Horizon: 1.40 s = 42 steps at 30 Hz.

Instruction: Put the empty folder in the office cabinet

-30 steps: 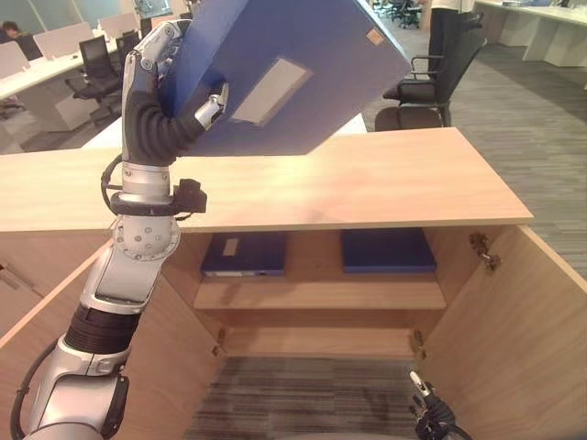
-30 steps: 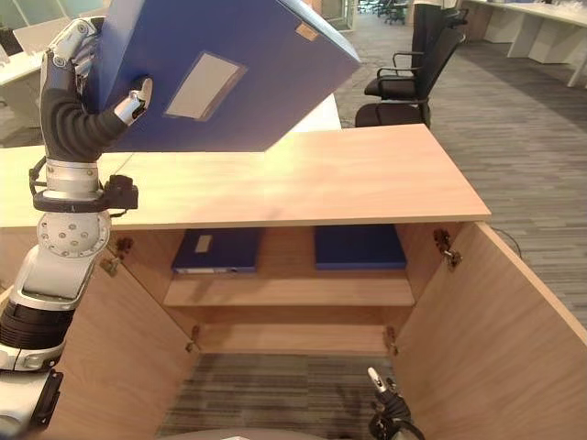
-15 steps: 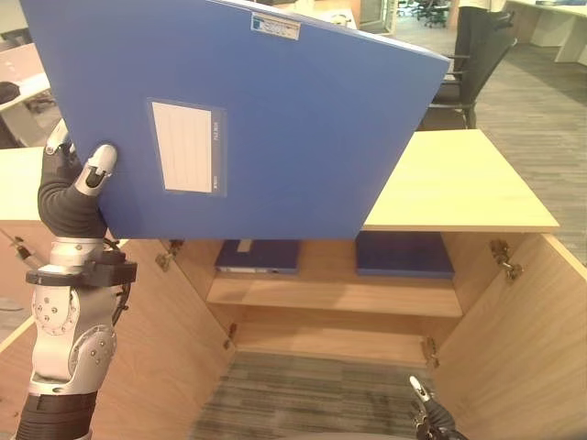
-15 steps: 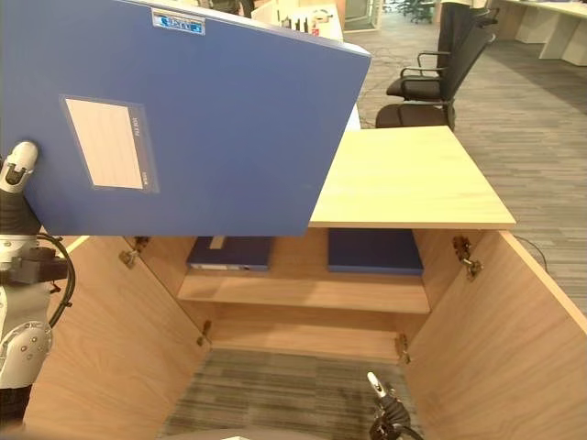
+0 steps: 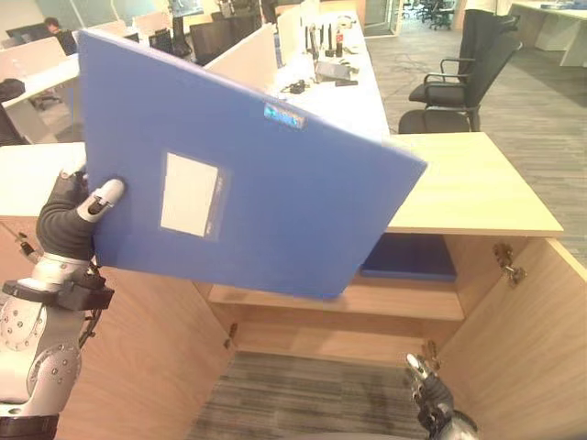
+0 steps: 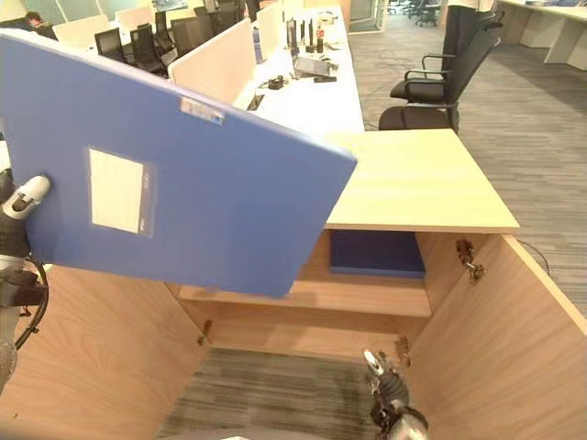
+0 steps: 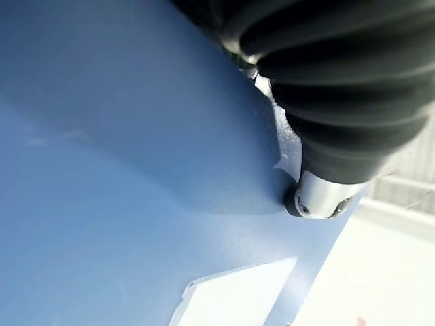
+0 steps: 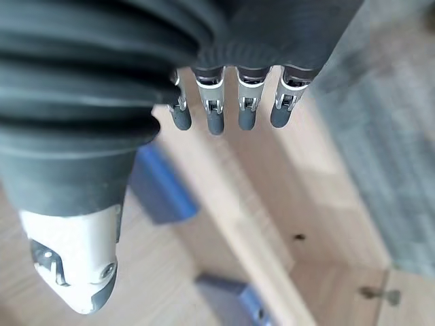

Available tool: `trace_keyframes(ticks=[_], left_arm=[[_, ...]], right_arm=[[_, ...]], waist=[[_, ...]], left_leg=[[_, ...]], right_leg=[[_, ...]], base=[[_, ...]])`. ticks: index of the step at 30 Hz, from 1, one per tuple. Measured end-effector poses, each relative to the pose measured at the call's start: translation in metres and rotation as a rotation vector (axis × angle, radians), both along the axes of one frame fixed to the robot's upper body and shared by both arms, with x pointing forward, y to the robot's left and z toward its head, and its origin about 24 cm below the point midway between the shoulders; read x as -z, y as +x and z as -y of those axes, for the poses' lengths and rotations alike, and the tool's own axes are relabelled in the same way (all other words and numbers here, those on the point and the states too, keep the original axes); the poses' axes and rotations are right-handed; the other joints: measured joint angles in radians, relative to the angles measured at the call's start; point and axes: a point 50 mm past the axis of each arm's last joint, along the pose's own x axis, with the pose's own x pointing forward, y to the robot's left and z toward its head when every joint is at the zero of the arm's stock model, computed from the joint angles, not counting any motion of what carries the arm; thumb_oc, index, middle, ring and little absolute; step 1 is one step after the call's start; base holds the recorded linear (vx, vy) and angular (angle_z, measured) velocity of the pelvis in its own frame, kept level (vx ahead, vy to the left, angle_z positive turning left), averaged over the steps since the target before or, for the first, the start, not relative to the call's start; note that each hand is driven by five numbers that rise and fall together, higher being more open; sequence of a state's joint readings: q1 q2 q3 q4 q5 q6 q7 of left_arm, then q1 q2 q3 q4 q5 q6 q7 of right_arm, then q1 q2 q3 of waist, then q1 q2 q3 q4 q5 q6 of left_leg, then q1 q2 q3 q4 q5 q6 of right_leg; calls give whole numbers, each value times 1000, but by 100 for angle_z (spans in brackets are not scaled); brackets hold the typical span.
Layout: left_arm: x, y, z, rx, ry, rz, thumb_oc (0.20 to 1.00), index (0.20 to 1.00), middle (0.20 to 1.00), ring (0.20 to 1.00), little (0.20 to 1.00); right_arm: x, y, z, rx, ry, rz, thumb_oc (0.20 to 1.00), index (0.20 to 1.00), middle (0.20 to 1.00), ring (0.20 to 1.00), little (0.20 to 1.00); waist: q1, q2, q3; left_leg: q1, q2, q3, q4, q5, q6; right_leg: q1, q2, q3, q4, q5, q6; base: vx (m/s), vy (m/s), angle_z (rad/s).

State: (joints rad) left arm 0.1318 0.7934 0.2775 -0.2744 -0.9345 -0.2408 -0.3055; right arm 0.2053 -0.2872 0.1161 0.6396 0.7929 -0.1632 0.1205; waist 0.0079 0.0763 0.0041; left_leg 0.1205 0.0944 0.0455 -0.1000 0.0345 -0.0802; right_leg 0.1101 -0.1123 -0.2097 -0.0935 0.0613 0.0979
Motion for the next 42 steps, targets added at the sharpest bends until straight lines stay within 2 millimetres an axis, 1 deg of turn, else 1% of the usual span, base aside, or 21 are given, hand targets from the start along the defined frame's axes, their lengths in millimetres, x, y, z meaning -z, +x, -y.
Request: trace_keyframes(ticks=[3, 5, 8, 10, 12, 13, 15, 16, 17, 18, 22, 25, 27, 29, 30, 32, 33, 35, 36, 37, 42], left_arm=[[3, 1, 3, 25, 3, -19, 200, 200, 200, 200, 200], [14, 3, 11, 51, -40, -49, 200, 200, 200, 200, 200], [27, 7, 23, 99, -66, -99, 200, 200, 200, 200, 200], [37, 9, 32, 117, -127, -114, 200, 200, 200, 200, 200], [46, 10, 42, 126, -192, -130, 200, 200, 200, 200, 200], [47, 12, 45, 131, -207, -130, 200, 200, 200, 200, 200], [45, 16, 50, 136, -257, -103, 200, 200, 200, 200, 200], [43, 18, 53, 140, -272, -89, 200, 200, 200, 200, 200], [41, 23, 62, 163, -309, -68, 200, 200, 200, 200, 200], [39, 24, 64, 171, -307, -61, 200, 200, 200, 200, 200], [24, 38, 100, 297, -393, 17, 200, 200, 200, 200, 200], [19, 41, 106, 289, -450, 47, 200, 200, 200, 200, 200], [20, 41, 108, 274, -487, 48, 200, 200, 200, 200, 200], [19, 41, 105, 231, -510, 64, 200, 200, 200, 200, 200], [20, 41, 106, 208, -530, 66, 200, 200, 200, 200, 200], [24, 40, 109, 132, -577, 70, 200, 200, 200, 200, 200], [23, 40, 108, 101, -563, 72, 200, 200, 200, 200, 200], [24, 39, 108, 28, -550, 72, 200, 200, 200, 200, 200], [25, 39, 106, -22, -542, 72, 200, 200, 200, 200, 200], [27, 37, 103, -63, -515, 67, 200, 200, 200, 200, 200], [39, 31, 97, -174, -454, 32, 200, 200, 200, 200, 200]], right_arm=[[-9, 11, -1, -22, 6, 57, 1000, 1000, 1000, 1000, 1000], [-21, 20, -15, -86, 46, 142, 1000, 1000, 1000, 1000, 1000], [-25, 25, -33, -153, 120, 188, 1000, 1000, 1000, 1000, 1000], [-28, 26, -46, -200, 167, 198, 1000, 1000, 1000, 1000, 1000], [-33, 29, -67, -300, 227, 226, 1000, 1000, 1000, 1000, 1000], [-35, 30, -72, -322, 236, 235, 1000, 1000, 1000, 1000, 1000], [-37, 32, -79, -366, 261, 239, 1000, 1000, 1000, 1000, 1000], [-37, 32, -79, -367, 260, 237, 1000, 1000, 1000, 1000, 1000], [-36, 31, -79, -375, 256, 230, 1000, 1000, 1000, 1000, 1000], [-36, 32, -80, -382, 259, 226, 1000, 1000, 1000, 1000, 1000], [-29, 28, -83, -392, 260, 185, 1000, 1000, 1000, 1000, 1000], [-33, 37, -90, -402, 272, 214, 1000, 1000, 1000, 1000, 1000], [-38, 42, -98, -431, 282, 237, 1000, 1000, 1000, 1000, 1000], [-63, 54, -109, -466, 312, 354, 1000, 1000, 1000, 1000, 1000], [-83, 64, -115, -481, 334, 441, 1000, 1000, 1000, 1000, 1000], [-148, 83, -128, -534, 392, 742, 1000, 1000, 1000, 1000, 1000], [-165, 91, -130, -534, 416, 826, 1000, 1000, 1000, 1000, 1000], [-177, 100, -132, -518, 402, 864, 1000, 1000, 1000, 1000, 1000], [-189, 102, -132, -501, 398, 916, 1000, 1000, 1000, 1000, 1000], [-192, 102, -130, -471, 392, 936, 1000, 1000, 1000, 1000, 1000], [-188, 103, -125, -412, 362, 916, 1000, 1000, 1000, 1000, 1000]], waist=[[0, -4, 3], [-2, -2, 5], [-4, -7, 6], [-6, -7, 8], [-13, -11, 9], [-13, -12, 9], [-14, -14, 12], [-17, -16, 13], [-14, -19, 15], [-22, -21, 17], [-32, -32, 25], [-53, -30, 26], [-54, -30, 26], [-52, -28, 28], [-52, -28, 28], [-55, -30, 27], [-55, -28, 27], [-51, -28, 28], [-51, -27, 28], [-52, -27, 28], [-52, -27, 29]], left_leg=[[1, 0, 0, 0, 0, 0], [1, 0, 2, 0, 0, 0], [2, 0, 4, 0, 0, 0], [2, 0, 5, 0, 0, 0], [2, 0, 5, 1, 0, 0], [4, 0, 6, 3, 1, 0], [7, 0, 6, 6, 1, -1], [7, 0, 6, 9, 1, -1], [6, 0, 6, 9, 1, -1], [6, 0, 6, 9, 1, -1], [6, 0, 6, 9, 1, -1], [6, 0, 7, 9, 1, -1], [6, 0, 8, 9, 1, -1], [5, 0, 8, 9, 1, -1], [3, 1, 9, 9, 0, 0], [0, 0, 11, 10, 1, 0], [2, 0, 15, 10, 0, 0], [-1, 0, 20, 10, 0, 0], [-2, 0, 21, 10, 0, 0], [-2, 0, 21, 10, 0, 0], [-3, 0, 23, 9, -2, 2]], right_leg=[[0, 0, 0, 0, 0, 0], [0, 0, 2, 0, 0, 0], [-1, 1, 4, 0, 0, 0], [-1, 0, 5, 0, 0, 1], [-3, 1, 5, 1, 0, 0], [-3, 1, 5, 1, 0, 1], [-3, 1, 5, 1, 0, 1], [-3, 1, 5, 1, 0, 1], [-3, 0, 5, 4, 0, 1], [-3, 1, 5, 5, 0, 1], [-4, 0, 5, 5, 0, 1], [-5, 1, 6, 5, 0, 0], [-5, 1, 6, 5, 0, 0], [-6, 1, 7, 3, -1, 0], [-8, 0, 7, 5, -1, 0], [-13, 2, 9, 6, 0, -1], [-13, 1, 13, 6, 0, -1], [-18, 1, 17, 6, 0, -1], [-20, 1, 18, 6, 1, -1], [-20, 1, 18, 6, 1, -1], [-22, 1, 19, 4, -1, 0]], base=[[-37, 18, 0], [-14, 4, -2], [-7, 2, -1], [0, 0, 0], [-33, 16, 0], [0, 0, 0], [0, 0, 0], [0, 0, 0], [0, 0, 0], [0, 0, 0], [0, 0, 0], [0, 0, 0], [0, 0, 0], [16, 4, 0], [35, 6, 0], [11, 3, -3], [18, 4, -8], [26, 6, -6], [-13, 7, -4], [0, 0, 0], [4, 0, 0]])
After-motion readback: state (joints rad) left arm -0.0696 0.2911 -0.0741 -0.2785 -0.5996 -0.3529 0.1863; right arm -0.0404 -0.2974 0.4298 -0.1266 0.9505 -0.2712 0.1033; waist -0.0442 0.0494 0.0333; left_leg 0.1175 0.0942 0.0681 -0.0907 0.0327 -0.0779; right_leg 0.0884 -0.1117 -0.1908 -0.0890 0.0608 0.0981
